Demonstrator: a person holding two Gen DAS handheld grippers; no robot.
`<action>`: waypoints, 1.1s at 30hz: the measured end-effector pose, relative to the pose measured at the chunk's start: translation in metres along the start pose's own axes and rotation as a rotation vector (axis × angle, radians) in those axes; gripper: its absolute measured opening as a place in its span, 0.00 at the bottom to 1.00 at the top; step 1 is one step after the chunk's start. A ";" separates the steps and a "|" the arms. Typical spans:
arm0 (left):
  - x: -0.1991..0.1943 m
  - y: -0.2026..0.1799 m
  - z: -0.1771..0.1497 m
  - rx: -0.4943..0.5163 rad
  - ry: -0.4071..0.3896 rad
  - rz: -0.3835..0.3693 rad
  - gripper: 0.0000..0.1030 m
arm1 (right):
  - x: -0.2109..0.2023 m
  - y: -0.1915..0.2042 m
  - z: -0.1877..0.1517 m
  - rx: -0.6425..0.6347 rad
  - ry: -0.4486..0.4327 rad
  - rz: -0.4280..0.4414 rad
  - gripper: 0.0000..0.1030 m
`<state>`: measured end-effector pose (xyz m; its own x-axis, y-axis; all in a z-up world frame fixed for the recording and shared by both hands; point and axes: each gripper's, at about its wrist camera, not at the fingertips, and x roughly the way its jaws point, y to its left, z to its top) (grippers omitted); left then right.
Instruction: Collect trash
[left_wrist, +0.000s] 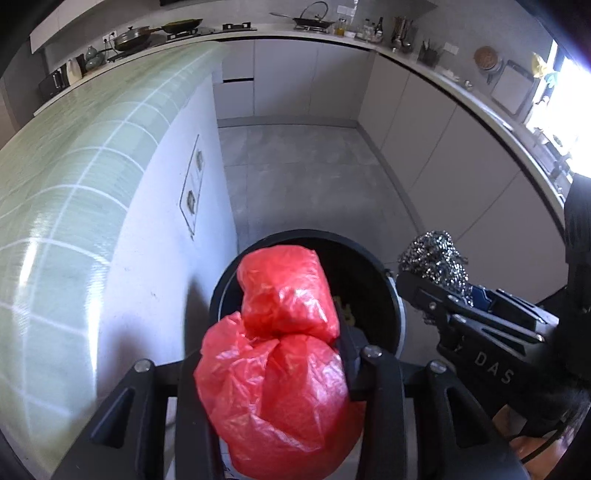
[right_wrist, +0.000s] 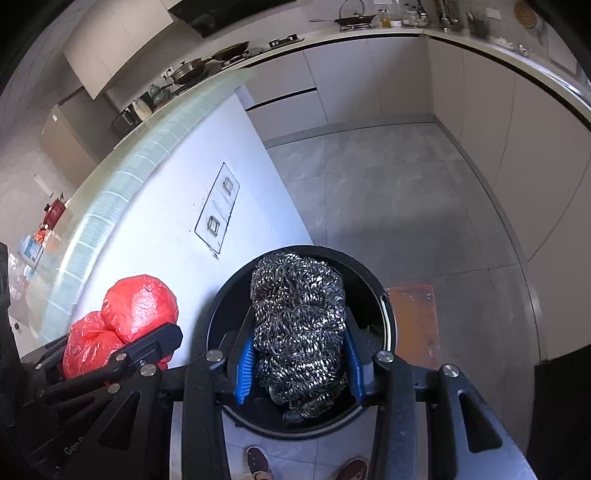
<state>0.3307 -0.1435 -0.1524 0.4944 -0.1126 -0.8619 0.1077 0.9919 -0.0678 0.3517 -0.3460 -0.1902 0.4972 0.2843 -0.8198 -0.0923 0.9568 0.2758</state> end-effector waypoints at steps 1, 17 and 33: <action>0.003 0.001 0.002 0.003 -0.005 0.021 0.41 | 0.005 0.000 0.001 -0.005 0.007 0.001 0.44; 0.000 -0.008 0.009 -0.005 -0.053 0.140 0.79 | -0.015 -0.015 0.018 0.000 -0.112 -0.138 0.61; -0.185 0.024 -0.060 0.009 -0.166 -0.021 0.80 | -0.158 0.063 -0.081 0.074 -0.087 -0.215 0.65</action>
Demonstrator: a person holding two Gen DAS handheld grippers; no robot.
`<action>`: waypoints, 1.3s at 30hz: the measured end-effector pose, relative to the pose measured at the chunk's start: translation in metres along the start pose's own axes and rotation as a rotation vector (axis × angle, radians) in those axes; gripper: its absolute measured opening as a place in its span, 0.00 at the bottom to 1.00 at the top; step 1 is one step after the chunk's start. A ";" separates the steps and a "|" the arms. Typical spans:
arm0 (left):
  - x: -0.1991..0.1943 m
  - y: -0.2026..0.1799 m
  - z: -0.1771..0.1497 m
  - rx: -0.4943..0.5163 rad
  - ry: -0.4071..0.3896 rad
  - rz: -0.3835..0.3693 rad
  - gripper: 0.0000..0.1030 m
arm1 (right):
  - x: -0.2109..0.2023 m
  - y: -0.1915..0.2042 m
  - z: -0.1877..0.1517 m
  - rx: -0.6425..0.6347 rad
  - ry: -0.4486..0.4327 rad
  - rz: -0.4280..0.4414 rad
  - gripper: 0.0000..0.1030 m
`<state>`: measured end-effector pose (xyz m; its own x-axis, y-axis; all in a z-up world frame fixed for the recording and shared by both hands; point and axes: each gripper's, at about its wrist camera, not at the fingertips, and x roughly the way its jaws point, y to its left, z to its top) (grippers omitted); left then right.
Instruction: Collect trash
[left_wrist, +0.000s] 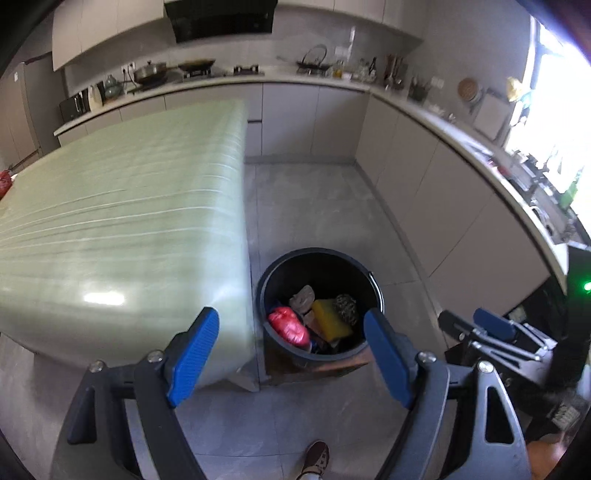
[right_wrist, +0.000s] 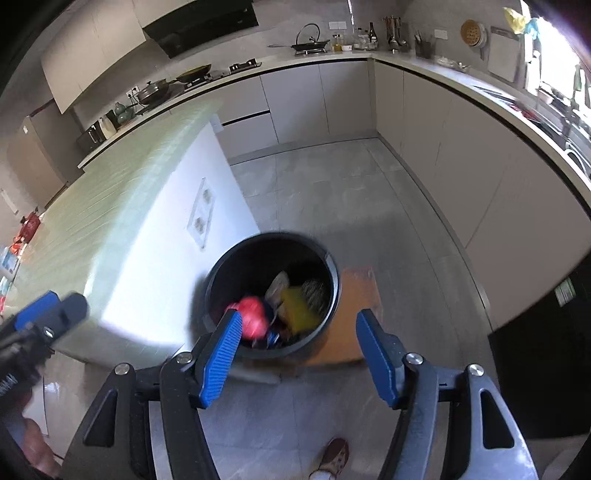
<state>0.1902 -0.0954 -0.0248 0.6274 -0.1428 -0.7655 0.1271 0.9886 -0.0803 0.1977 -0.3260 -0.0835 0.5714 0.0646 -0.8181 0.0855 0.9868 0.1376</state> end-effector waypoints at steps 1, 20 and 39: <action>-0.021 0.009 -0.011 0.002 -0.020 0.001 0.80 | -0.012 0.010 -0.011 0.004 -0.006 0.005 0.66; -0.225 0.123 -0.115 -0.032 -0.218 0.083 0.99 | -0.265 0.196 -0.174 -0.120 -0.301 -0.023 0.84; -0.242 0.050 -0.149 -0.052 -0.253 0.135 0.99 | -0.298 0.118 -0.182 -0.052 -0.313 0.006 0.84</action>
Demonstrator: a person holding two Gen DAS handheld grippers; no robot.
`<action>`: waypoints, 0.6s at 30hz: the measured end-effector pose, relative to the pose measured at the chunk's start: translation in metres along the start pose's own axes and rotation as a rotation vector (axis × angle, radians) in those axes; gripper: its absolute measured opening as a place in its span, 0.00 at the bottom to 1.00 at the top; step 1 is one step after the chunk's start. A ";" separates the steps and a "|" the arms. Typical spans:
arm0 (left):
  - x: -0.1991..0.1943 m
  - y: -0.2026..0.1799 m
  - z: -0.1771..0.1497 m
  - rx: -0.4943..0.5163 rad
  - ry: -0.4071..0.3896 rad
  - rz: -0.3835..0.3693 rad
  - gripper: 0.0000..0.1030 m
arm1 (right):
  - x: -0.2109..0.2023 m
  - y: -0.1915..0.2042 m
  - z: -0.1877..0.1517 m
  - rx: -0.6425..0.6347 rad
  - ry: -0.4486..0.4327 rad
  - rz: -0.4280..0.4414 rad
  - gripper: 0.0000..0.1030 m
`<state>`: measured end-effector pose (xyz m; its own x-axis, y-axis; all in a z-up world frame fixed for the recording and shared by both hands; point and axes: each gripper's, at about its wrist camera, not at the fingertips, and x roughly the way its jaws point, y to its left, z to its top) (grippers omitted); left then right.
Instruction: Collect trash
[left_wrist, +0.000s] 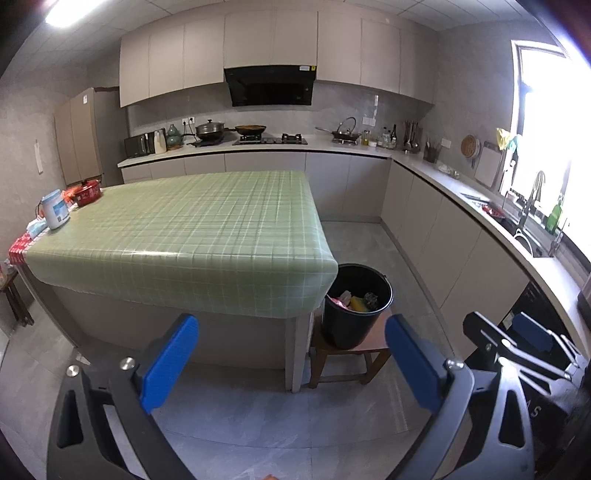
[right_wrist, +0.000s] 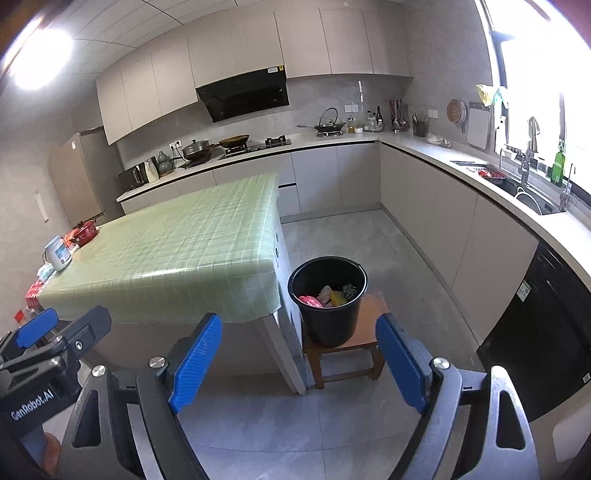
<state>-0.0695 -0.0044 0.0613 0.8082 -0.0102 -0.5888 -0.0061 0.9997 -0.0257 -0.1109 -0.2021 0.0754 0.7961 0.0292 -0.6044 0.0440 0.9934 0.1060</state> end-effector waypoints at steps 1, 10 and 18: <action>0.000 -0.003 -0.001 0.002 0.000 0.008 0.99 | 0.000 -0.003 0.000 0.001 0.001 0.003 0.84; 0.001 -0.017 -0.003 -0.010 0.003 0.039 0.99 | 0.004 -0.021 -0.001 0.002 0.010 0.017 0.84; 0.002 -0.017 -0.004 -0.016 0.007 0.060 0.99 | 0.006 -0.022 -0.001 -0.005 0.014 0.020 0.85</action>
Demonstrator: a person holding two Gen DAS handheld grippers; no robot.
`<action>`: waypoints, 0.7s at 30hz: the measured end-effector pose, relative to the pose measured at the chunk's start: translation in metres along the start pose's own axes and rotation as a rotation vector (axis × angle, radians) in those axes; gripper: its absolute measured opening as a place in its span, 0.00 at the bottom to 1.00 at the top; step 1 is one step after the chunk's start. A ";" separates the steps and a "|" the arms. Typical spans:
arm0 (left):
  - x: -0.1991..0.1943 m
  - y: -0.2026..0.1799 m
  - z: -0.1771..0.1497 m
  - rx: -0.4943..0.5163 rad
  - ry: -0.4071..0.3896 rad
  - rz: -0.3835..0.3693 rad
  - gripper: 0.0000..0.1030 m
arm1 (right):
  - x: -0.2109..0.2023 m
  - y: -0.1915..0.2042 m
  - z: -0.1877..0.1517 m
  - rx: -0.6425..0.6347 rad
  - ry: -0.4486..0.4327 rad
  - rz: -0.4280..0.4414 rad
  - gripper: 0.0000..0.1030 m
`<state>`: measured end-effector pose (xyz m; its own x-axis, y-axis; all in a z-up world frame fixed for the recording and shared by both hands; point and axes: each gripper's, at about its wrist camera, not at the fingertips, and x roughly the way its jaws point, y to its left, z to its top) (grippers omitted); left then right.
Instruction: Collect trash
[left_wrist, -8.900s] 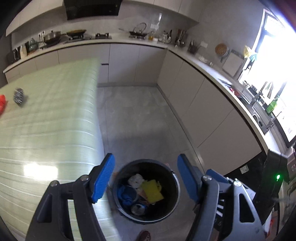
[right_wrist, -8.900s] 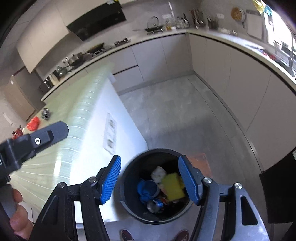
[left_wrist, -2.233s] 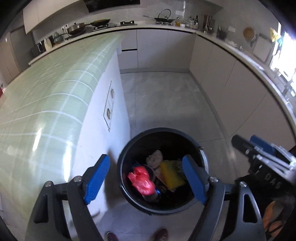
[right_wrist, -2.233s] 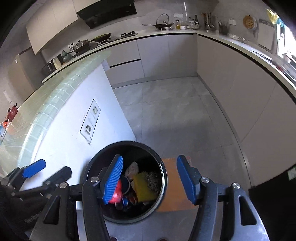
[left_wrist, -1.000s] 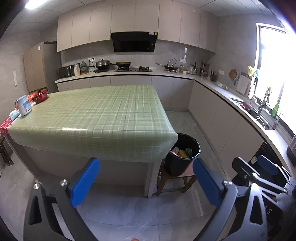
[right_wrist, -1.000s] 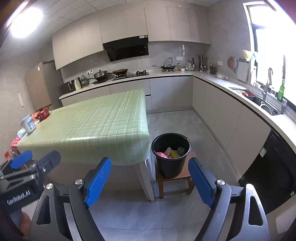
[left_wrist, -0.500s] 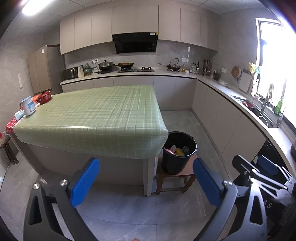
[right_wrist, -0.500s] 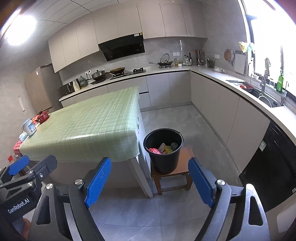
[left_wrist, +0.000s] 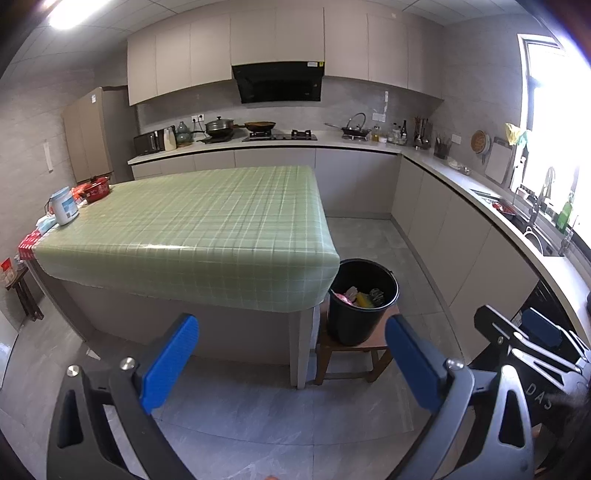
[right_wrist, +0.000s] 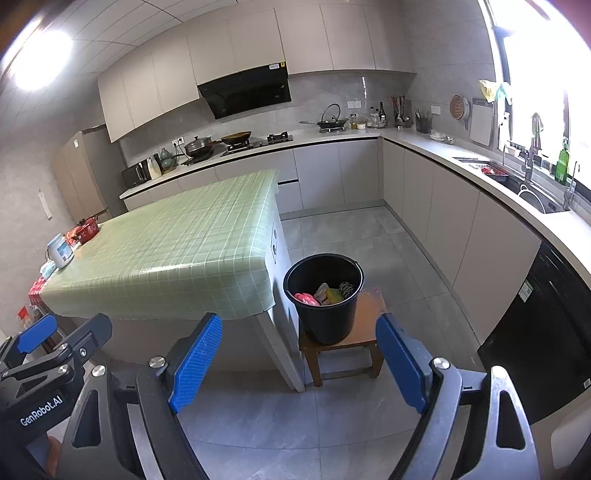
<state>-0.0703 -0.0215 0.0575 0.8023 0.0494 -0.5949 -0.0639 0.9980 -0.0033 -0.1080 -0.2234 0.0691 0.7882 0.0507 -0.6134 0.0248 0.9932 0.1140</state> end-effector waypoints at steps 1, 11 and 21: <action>0.000 0.001 0.000 -0.001 -0.001 0.001 0.99 | 0.000 0.000 0.000 -0.001 0.000 0.002 0.85; -0.001 0.011 0.001 -0.005 0.000 0.018 0.99 | 0.004 0.008 0.001 -0.009 0.013 0.008 0.85; 0.001 0.018 0.001 0.001 0.001 0.036 0.99 | 0.006 0.019 0.002 -0.032 0.015 0.010 0.85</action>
<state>-0.0702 -0.0037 0.0581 0.7988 0.0857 -0.5955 -0.0926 0.9955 0.0191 -0.1012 -0.2042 0.0690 0.7788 0.0617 -0.6243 -0.0026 0.9955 0.0950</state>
